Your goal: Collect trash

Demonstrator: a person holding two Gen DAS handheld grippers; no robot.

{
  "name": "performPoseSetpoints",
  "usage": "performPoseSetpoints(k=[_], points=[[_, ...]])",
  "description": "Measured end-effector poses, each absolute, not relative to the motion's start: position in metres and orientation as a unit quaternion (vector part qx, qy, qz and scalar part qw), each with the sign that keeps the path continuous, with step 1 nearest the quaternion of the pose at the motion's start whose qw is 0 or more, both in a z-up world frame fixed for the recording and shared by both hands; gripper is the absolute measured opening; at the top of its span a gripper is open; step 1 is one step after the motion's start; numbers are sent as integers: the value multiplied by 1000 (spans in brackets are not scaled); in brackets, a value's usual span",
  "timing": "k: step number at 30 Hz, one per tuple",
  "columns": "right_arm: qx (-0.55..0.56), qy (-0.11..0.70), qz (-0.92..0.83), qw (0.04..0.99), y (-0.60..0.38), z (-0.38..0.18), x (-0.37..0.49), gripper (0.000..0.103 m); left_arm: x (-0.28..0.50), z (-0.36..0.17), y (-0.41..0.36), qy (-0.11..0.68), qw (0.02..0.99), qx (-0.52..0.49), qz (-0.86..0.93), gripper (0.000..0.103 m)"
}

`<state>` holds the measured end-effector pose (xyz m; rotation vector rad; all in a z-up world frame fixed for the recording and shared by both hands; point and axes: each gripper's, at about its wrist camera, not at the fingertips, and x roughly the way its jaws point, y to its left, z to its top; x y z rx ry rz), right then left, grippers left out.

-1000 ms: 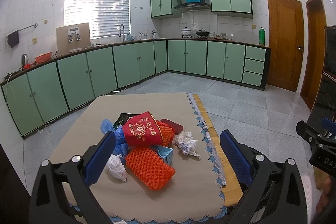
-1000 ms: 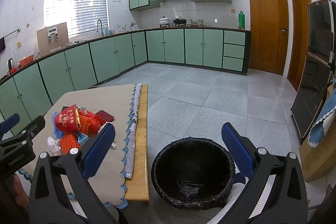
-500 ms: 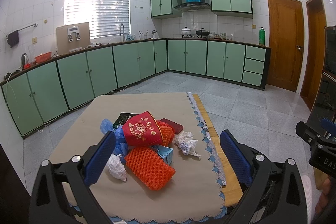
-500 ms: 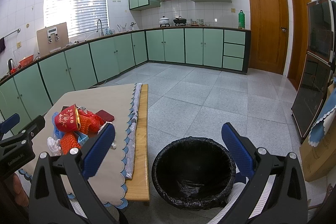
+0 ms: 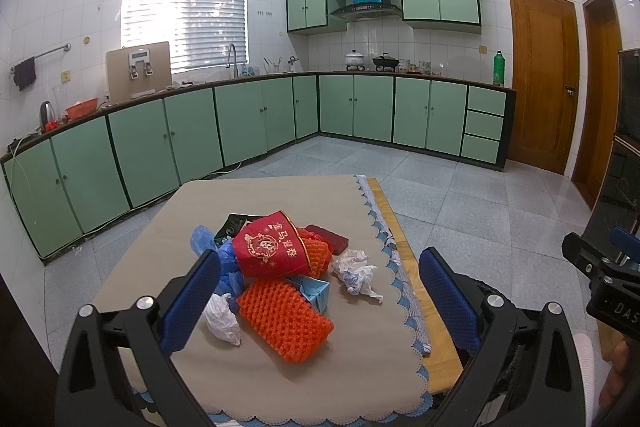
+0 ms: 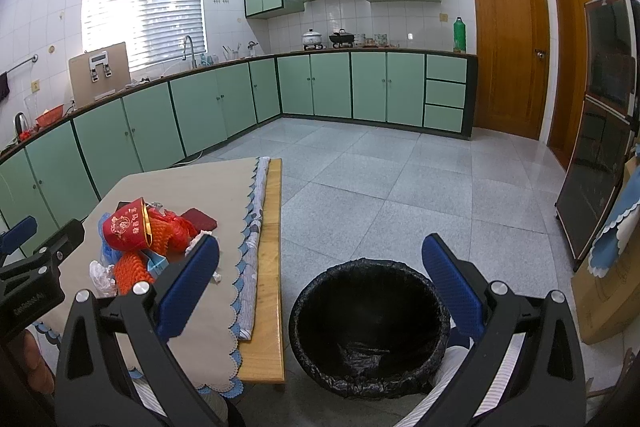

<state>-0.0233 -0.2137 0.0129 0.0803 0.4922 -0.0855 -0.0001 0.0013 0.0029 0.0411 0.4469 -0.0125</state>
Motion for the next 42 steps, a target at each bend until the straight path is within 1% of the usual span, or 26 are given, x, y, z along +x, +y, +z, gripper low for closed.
performPoseSetpoints(k=[37,42], points=[[46,243,-29,969,-205,9,-16,98,-1,8,2,222,975,20,-7,97],[51,241,-16,969,-203,6,-9,98,6,2,21,217,976,15,6,97]])
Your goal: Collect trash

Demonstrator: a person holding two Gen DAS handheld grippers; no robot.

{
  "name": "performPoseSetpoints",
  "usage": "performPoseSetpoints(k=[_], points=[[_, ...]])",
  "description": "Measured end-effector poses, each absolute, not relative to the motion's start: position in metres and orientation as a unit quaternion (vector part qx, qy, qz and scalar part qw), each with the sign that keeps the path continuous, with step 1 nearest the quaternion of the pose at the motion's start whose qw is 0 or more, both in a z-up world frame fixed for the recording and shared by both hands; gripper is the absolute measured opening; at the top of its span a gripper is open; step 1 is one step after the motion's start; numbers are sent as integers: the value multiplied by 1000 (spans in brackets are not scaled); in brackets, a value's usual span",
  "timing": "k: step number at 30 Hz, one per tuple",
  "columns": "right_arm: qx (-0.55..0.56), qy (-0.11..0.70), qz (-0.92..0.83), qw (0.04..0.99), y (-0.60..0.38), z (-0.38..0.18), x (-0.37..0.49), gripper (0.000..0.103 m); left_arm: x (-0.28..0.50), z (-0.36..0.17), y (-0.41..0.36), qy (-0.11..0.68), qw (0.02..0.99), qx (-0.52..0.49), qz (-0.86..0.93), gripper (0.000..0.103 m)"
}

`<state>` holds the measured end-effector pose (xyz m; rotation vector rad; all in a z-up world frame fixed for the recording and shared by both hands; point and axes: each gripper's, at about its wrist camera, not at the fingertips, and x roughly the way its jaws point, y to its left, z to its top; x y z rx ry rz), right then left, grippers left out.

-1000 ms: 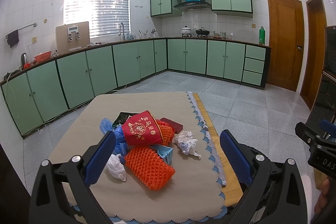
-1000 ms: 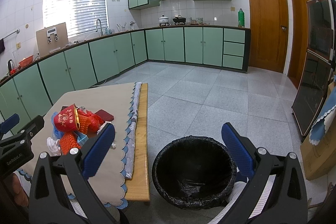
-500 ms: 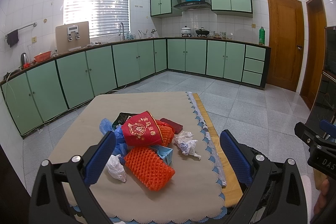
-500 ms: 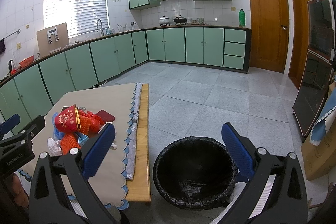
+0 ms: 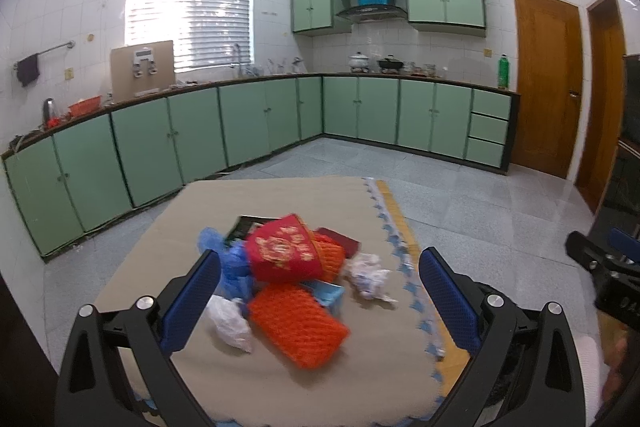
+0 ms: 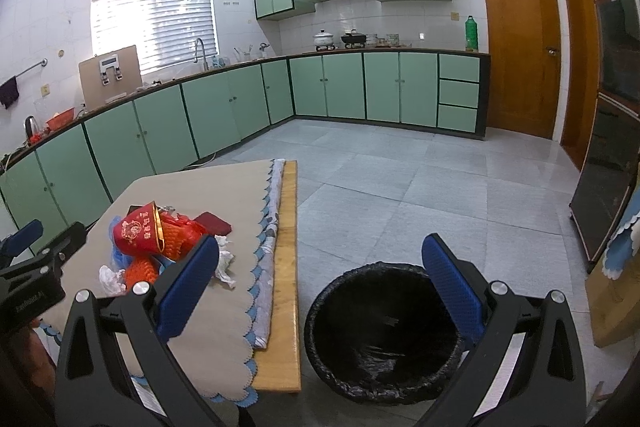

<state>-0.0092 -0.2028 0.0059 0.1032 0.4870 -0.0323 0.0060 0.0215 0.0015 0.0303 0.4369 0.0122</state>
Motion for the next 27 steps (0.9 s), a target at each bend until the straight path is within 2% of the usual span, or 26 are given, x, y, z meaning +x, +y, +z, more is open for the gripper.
performPoseSetpoints(k=[13,22,27], points=[[58,243,67,966,-160,-14,43,98,18,-23,107,221,970,-8,103,97],[17,253,102,962,-111,-39,72,98,33,-57,139,259,957,-26,125,95],[8,272,97,957,-101,-64,85,89,48,-81,140,287,950,-30,117,89]])
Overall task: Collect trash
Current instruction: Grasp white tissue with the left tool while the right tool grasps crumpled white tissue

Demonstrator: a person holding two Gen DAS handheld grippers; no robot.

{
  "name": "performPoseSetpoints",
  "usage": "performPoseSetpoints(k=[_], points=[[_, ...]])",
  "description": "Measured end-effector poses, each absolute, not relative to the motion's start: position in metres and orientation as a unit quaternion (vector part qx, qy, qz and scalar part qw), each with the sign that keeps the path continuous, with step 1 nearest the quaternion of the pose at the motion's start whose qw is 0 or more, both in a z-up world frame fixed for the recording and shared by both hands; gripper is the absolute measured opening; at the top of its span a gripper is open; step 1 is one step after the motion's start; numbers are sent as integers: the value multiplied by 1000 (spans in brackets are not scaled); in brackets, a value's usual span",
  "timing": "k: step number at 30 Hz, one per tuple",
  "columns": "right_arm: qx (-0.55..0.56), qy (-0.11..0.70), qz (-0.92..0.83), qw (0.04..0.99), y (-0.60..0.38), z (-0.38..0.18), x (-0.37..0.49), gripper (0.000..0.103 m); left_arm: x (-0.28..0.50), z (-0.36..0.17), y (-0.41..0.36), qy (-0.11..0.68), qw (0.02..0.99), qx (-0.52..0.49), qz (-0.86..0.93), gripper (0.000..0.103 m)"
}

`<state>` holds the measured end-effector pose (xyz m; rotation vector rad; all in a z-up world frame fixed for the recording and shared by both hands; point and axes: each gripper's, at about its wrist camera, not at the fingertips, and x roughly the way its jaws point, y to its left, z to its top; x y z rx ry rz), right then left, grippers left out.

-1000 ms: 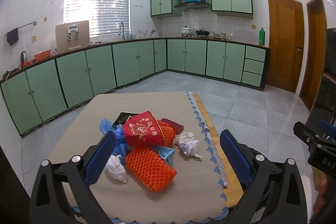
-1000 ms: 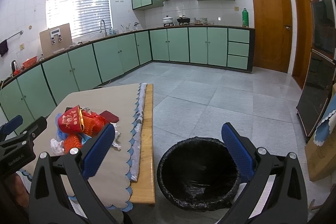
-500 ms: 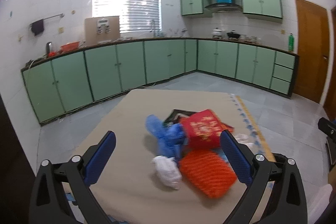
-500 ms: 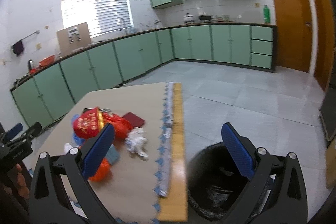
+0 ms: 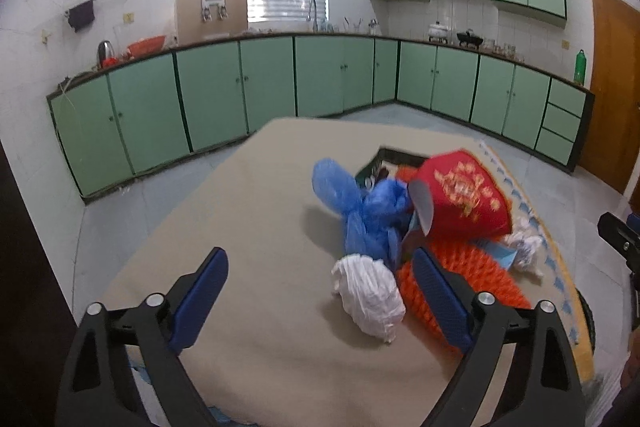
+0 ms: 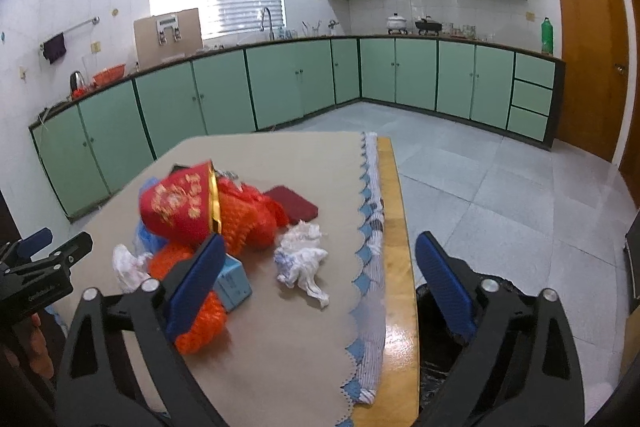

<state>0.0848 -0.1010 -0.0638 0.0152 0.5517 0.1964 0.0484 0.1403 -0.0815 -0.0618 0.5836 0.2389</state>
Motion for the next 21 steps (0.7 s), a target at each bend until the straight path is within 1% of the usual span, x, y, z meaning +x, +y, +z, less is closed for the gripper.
performPoseSetpoints(k=[1,9,14,17,18,19,20,21], points=[[6,275,95,957,-100,-68,87,84,51,-85,141,290,949,-32,117,88],[-5,313,99,944,-87,-106,120,74,67,-113,146,320,940,-40,108,77],[-11,335,112,935,-79,-122,140,65,72,-119,147,331,937,-49,97,67],[-13,348,119,930,-76,-127,148,57,76,-122,147,335,936,-55,87,58],[-14,352,122,928,-75,-129,151,52,77,-123,147,339,936,-57,81,56],[-15,356,126,926,-75,-131,153,45,79,-124,146,341,935,-59,78,51],[-16,362,131,923,-74,-133,155,41,80,-125,146,344,934,-61,74,47],[-15,368,137,920,-73,-135,156,35,81,-126,146,346,933,-63,70,45]])
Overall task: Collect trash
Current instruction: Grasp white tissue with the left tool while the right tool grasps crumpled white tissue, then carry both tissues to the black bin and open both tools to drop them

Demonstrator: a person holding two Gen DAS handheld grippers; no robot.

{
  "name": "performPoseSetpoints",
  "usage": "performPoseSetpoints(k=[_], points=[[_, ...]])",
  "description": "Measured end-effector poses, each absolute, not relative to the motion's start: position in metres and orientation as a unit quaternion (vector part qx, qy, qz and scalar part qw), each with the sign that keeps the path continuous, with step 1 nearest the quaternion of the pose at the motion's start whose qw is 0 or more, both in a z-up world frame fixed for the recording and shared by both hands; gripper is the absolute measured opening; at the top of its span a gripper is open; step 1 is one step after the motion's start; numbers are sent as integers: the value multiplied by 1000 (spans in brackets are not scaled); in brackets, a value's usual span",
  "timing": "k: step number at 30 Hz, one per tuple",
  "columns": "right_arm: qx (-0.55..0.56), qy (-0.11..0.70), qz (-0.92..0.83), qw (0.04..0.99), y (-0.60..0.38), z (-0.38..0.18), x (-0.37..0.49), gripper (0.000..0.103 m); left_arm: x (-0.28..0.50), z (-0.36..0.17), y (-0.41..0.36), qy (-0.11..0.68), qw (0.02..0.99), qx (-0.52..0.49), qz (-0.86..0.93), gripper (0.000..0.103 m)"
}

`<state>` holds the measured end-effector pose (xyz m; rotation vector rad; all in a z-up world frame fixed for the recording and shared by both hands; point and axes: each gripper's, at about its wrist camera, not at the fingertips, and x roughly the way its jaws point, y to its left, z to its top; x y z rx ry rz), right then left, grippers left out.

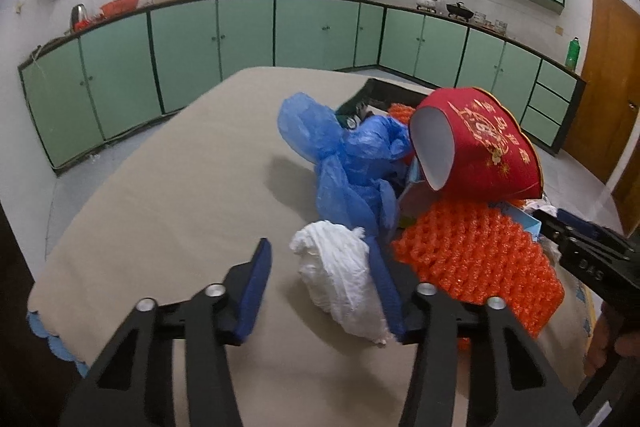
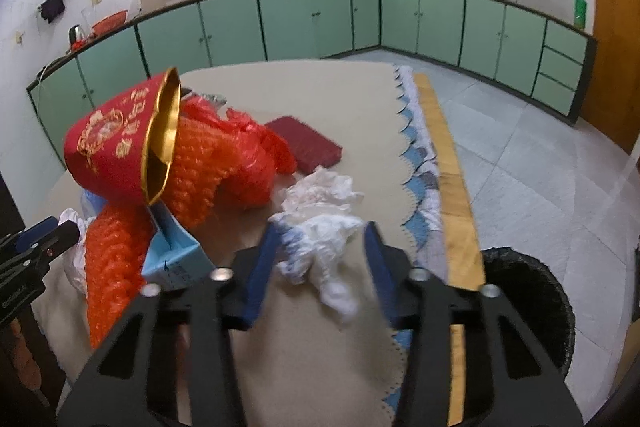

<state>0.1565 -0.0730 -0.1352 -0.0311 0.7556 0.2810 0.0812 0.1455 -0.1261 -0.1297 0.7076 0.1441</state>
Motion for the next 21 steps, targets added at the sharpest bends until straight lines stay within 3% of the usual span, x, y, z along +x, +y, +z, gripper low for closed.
performPoseSetpoints(k=[1,9,10,21], points=[[-15,371,140,918,-72,-136,157,29,82,-127,145,348,933,-64,68,41],[-26,368,156,916,-66,-132,150,19,77,-123,137,344,935,-55,66,20],[-27,365,157,917,-66,-129,148,19,76,-121,137,342,936,-55,66,11],[-15,328,164,930,-80,-88,125,18,55,-75,146,295,950,-58,79,10]])
